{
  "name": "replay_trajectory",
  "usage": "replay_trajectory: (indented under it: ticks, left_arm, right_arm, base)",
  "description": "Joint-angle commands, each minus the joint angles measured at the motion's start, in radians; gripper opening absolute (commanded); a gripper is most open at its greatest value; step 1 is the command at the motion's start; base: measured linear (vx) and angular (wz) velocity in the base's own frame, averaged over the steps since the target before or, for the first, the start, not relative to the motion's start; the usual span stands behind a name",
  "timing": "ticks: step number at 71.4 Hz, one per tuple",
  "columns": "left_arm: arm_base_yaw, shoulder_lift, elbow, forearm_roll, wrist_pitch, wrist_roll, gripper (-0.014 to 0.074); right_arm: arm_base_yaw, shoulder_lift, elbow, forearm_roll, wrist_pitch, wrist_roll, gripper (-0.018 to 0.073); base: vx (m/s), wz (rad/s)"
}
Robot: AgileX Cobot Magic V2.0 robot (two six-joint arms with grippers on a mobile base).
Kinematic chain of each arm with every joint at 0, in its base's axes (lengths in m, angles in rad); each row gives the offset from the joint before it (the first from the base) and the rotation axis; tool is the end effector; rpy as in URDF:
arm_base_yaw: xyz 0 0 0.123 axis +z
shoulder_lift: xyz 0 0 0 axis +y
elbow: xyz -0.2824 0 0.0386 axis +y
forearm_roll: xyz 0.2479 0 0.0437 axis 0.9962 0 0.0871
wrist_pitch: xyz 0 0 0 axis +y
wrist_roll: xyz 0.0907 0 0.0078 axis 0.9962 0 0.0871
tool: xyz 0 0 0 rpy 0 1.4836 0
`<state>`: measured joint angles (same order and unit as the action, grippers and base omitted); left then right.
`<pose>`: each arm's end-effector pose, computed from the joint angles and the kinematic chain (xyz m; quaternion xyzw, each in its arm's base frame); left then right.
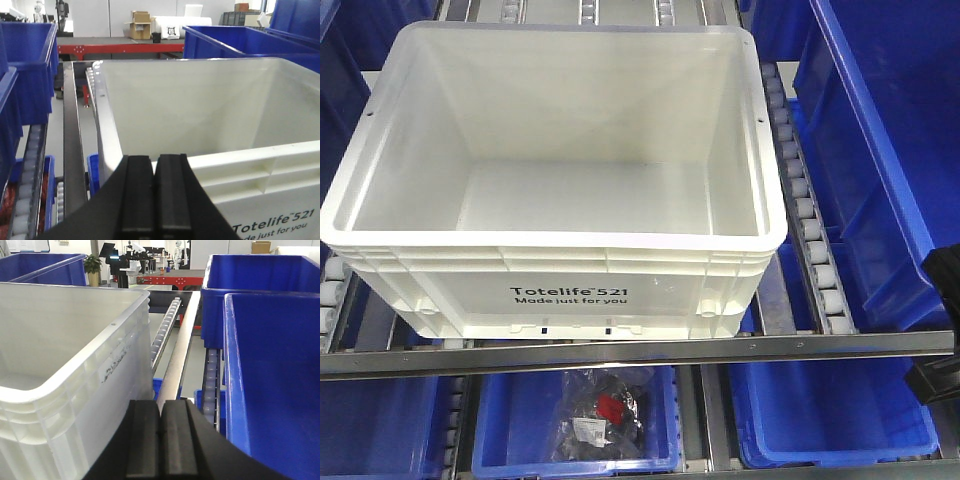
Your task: Place moving items into box and shelve
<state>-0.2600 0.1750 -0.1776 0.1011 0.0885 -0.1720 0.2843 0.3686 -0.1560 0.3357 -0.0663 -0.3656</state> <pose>0.0654 -0.0165 0.2546 0.0634 0.7036 -0.1136 0.6985 0.0897 0.0242 0.2453 -0.1069 0.7211 0.0787 0.6800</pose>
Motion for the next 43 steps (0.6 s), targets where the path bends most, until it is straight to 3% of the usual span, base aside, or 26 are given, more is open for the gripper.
replay_trajectory:
  ticks: [1,14,29,33,43]
  left_arm:
    - [-0.004,0.016,-0.013,-0.018,-0.088,0.021,-0.0027]
    - [-0.004,0.012,0.050,-0.011,-0.101,0.021,-0.0027]
    - [-0.005,-0.185,0.228,-0.011,-0.104,0.020,-0.0027]
    - [-0.005,-0.209,0.222,-0.011,-0.018,0.021,-0.0027]
    - [-0.004,-0.203,0.222,-0.011,0.071,0.021,-0.0027]
  right_arm:
    - [0.000,0.011,-0.030,-0.004,-0.071,-0.002,-0.0015]
    - [0.000,0.011,-0.030,-0.004,-0.071,-0.003,-0.0015]
    - [0.000,0.011,-0.030,-0.004,-0.071,-0.003,-0.0015]
    - [0.000,0.011,-0.030,-0.004,-0.071,-0.003,-0.0015]
    - [0.000,0.011,-0.030,-0.004,-0.069,-0.003,-0.0015]
  base:
    - [0.00,0.00]
    - [0.00,0.00]
    - [0.00,0.00]
    - [0.00,0.00]
    - [0.00,0.00]
